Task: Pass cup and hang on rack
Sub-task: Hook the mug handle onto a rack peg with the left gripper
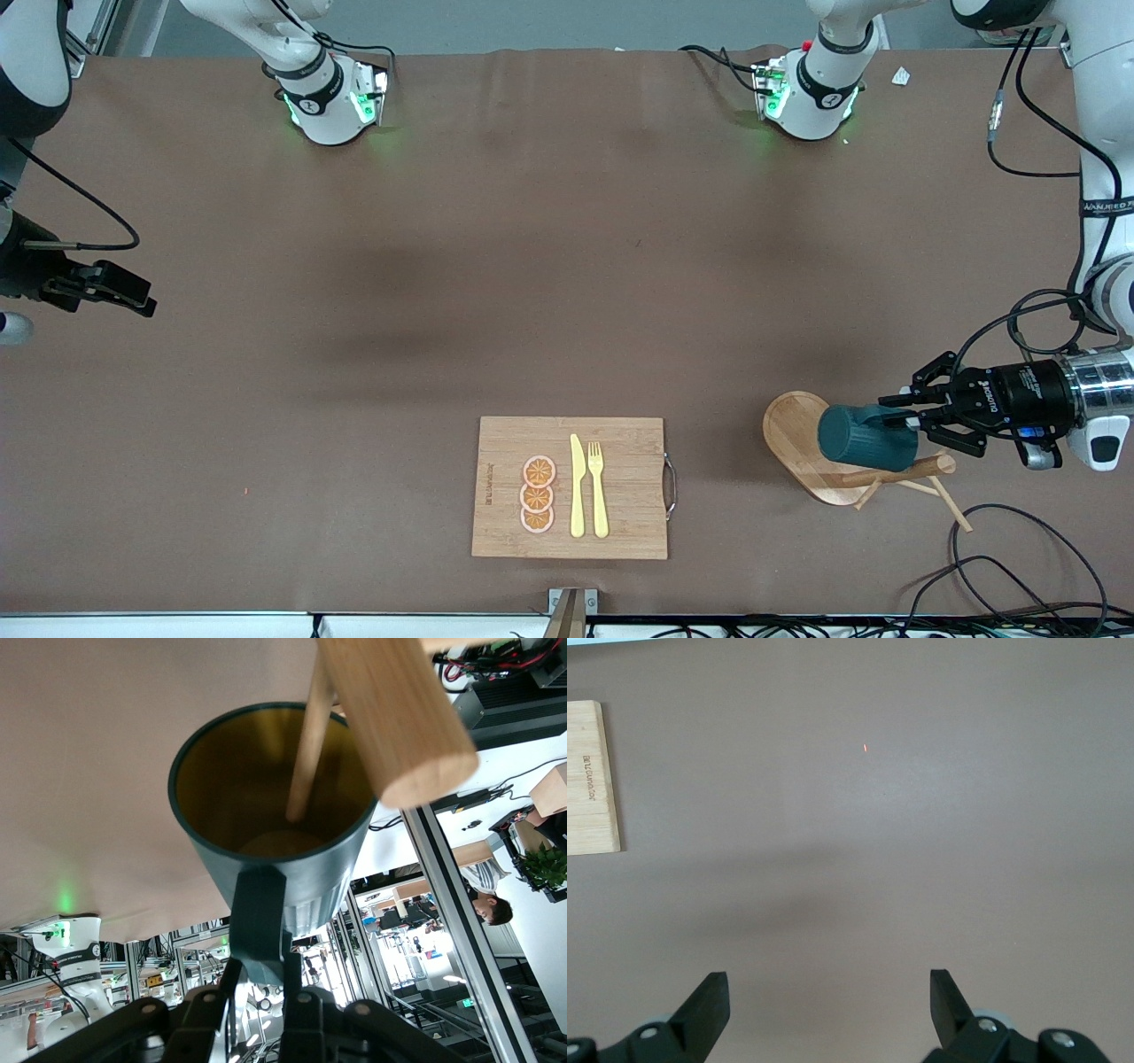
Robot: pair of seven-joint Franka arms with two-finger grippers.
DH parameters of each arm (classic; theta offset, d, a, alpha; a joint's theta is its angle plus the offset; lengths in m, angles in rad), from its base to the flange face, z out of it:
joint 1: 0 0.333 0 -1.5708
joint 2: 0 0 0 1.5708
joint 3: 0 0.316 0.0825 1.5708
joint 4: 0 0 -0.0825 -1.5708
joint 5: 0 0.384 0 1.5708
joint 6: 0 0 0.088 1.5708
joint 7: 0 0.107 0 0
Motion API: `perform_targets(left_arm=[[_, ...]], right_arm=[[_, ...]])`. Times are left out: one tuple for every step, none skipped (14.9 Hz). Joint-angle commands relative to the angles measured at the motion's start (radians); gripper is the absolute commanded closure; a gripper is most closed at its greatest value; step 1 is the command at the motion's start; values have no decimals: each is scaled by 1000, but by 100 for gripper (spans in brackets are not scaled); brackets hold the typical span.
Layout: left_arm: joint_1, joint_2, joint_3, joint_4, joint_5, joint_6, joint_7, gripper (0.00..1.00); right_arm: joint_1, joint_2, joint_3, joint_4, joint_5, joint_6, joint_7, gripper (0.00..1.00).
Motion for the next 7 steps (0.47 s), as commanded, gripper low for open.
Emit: perform_targets(left_arm=[[14,10,-5,11,-31,-14,26,100],[14,14,-3,11,-37,-14,31,100],[18,22,-3,12,-38,-14,32,100],[24,24,-3,12,-38,-14,40,100],[29,25,-3,11,-41,-14,58,100],[31,33,-3,11,-42,-14,64,100],[35,34,-3,11,-42,-14,65,100]], right_arm=[[-5,-31,8,-35,-21,8,-6,0],[-5,-31,7,-37,-21,8,-6,0],[-5,-31,8,-37,-21,7,-6,0],[-5,-31,8,-37,-21,8,-6,0],[-5,-31,7,-37,-22,7,-6,0],[-5,-31,8,-37,-21,7,-6,0],[-5,-31,7,-37,-21,8,-6,0]])
